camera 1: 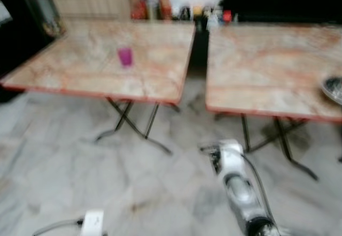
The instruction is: Setting the table
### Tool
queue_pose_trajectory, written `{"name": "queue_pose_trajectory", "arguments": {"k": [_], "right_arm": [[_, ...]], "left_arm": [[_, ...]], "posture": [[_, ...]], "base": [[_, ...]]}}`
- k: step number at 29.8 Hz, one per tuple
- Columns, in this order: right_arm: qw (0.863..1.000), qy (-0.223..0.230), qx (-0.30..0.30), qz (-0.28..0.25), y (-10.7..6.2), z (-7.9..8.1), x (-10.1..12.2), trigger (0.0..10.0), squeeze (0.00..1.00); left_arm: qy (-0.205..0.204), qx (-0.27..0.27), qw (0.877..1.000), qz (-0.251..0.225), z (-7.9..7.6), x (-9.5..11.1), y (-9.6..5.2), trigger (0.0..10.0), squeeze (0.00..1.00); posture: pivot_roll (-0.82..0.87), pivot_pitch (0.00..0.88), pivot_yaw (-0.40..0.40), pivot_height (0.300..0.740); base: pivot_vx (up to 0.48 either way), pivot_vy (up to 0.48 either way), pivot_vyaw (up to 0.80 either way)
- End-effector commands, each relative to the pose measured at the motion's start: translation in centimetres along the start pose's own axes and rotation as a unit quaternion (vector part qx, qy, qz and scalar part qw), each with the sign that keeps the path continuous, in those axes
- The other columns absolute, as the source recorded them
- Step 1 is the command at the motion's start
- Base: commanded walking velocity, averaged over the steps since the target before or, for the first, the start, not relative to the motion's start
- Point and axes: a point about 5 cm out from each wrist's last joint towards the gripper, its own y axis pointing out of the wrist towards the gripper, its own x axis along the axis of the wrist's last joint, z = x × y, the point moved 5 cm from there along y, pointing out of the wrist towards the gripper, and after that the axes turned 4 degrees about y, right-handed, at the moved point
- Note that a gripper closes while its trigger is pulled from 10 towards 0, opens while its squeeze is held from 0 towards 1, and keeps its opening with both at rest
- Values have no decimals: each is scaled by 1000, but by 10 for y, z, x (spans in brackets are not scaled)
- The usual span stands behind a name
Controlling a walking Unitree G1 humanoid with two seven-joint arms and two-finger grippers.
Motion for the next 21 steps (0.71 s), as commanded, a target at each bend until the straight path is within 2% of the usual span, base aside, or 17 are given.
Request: {"name": "queue_pose_trajectory", "arguments": {"k": [1,4,6,8,10,16,21], "right_arm": [[1000,1,7,25,-2,8,-10,10000,0],[997,-8,1,71,-10,-1,-36,10000,0],[997,-9,-1,77,-11,-2,-40,10000,0],[995,0,-11,104,-17,-8,-55,10000,0],[993,12,-19,112,-19,-11,-60,10000,0],[992,-9,-16,125,-23,-11,-69,10000,0],[990,-5,-7,138,-26,-7,-74,10000,0]], "left_arm": [[3,9,1000,6,10,-3,0,10000,0],[4,9,1000,6,10,-3,0,10000,0],[5,9,1000,6,10,-3,0,10000,0],[6,10,1000,7,11,-3,0,10000,0],[6,11,1000,7,11,-3,0,10000,0],[9,11,1000,6,12,-2,0,10000,0],[10,11,1000,4,12,-2,0,10000,0]], "posture": [[62,0,10,740],[62,0,10,740],[63,0,14,740],[67,0,16,740],[65,0,17,740],[65,0,20,740],[69,0,18,740]], "base": [[0,480,0],[0,480,0],[0,480,0],[0,480,-581],[0,480,-684],[0,480,0],[0,179,0]]}}
